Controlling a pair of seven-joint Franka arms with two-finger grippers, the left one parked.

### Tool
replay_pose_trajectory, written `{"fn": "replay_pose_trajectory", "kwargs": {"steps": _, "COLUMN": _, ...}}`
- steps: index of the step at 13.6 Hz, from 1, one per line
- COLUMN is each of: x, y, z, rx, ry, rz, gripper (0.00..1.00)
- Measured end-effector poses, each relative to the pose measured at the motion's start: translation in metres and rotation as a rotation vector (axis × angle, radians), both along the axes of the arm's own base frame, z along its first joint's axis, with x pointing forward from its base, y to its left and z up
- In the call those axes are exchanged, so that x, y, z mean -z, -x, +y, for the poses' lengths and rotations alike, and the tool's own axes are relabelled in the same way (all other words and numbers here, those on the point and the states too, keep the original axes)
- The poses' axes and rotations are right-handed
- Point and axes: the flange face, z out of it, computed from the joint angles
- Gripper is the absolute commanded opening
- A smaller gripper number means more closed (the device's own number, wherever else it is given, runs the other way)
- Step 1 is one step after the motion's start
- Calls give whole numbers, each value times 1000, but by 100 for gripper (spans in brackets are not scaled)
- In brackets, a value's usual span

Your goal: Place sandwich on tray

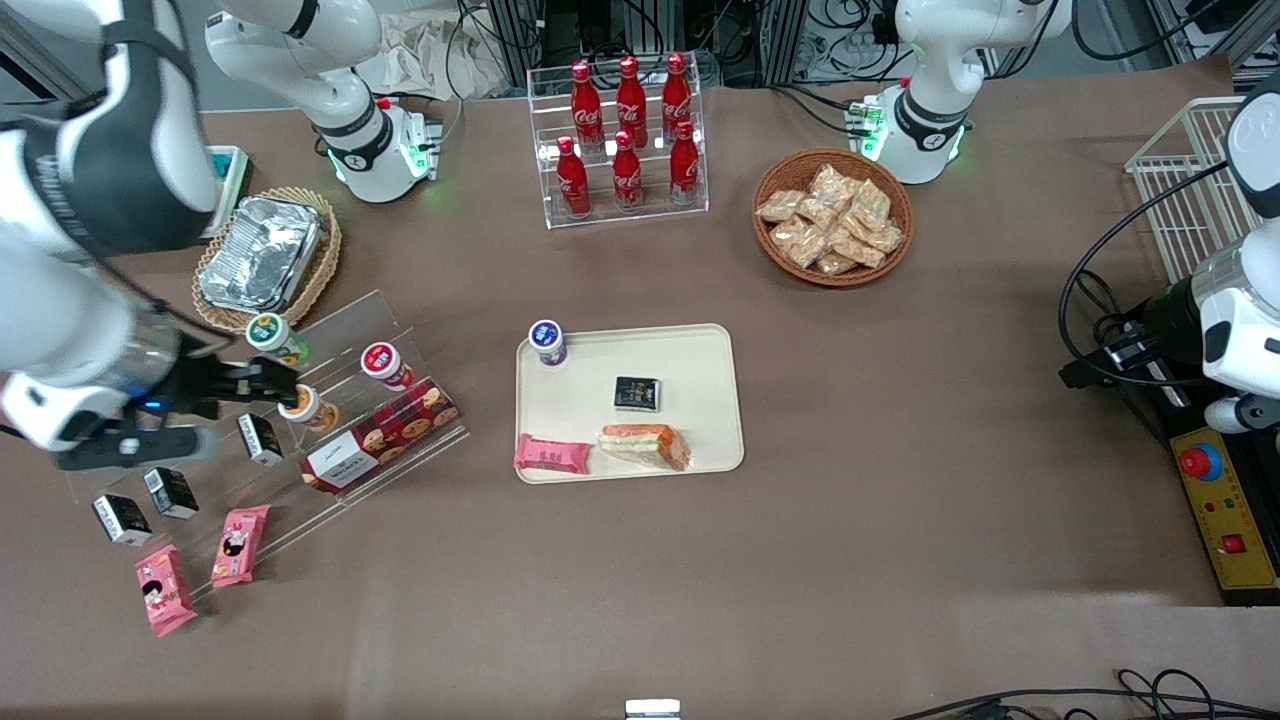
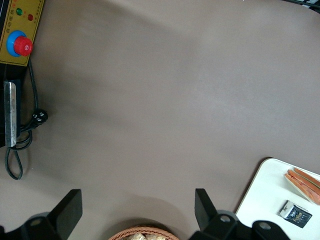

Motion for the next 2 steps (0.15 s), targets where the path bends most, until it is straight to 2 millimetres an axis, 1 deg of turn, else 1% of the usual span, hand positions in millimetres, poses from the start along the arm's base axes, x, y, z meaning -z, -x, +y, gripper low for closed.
{"fn": "replay_pose_trajectory", "kwargs": {"steps": 2, "x": -7, "y": 5, "z": -45, "rx": 71, "ry": 3, "rz": 18, "gripper": 100}}
